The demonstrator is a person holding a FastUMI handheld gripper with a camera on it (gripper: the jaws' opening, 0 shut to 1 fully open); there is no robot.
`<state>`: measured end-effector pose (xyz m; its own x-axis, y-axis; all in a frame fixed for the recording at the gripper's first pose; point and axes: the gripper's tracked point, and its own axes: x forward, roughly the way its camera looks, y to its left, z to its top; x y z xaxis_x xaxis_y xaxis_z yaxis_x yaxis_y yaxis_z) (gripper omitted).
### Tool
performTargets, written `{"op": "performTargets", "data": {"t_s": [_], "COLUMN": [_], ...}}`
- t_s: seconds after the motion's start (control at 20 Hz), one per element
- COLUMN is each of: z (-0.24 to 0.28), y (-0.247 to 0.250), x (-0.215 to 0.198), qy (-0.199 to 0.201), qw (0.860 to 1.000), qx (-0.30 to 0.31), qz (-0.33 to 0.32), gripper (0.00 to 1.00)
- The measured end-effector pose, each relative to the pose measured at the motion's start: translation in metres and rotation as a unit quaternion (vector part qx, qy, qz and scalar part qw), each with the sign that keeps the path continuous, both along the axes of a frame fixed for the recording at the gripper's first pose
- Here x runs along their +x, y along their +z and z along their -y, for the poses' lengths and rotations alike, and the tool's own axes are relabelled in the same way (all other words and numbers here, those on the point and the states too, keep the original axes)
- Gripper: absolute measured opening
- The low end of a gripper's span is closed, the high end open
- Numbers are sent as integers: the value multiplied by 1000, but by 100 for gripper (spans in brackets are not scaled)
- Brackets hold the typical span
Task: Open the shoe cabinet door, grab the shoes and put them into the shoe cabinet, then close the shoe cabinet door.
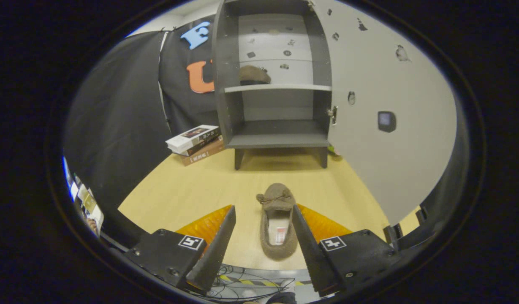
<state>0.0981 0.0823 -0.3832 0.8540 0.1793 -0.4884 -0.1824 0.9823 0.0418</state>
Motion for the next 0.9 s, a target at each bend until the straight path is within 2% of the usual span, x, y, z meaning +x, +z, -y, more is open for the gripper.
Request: {"op": "performTargets", "data": {"t_s": [0.35, 0.7, 0.8, 0.85, 0.9], "z": [-3, -12, -5, -2, 0], "y": [-81, -103, -104, -105, -106], "x": [52, 95, 100, 103, 104], "qy": [3, 9, -5, -12, -15], "qw": [996, 993, 992, 993, 992], "qx": [-33, -7, -5, -1, 6], "qz": [-83, -119, -122, -122, -122], "gripper": [86, 85, 80, 64, 52]}}
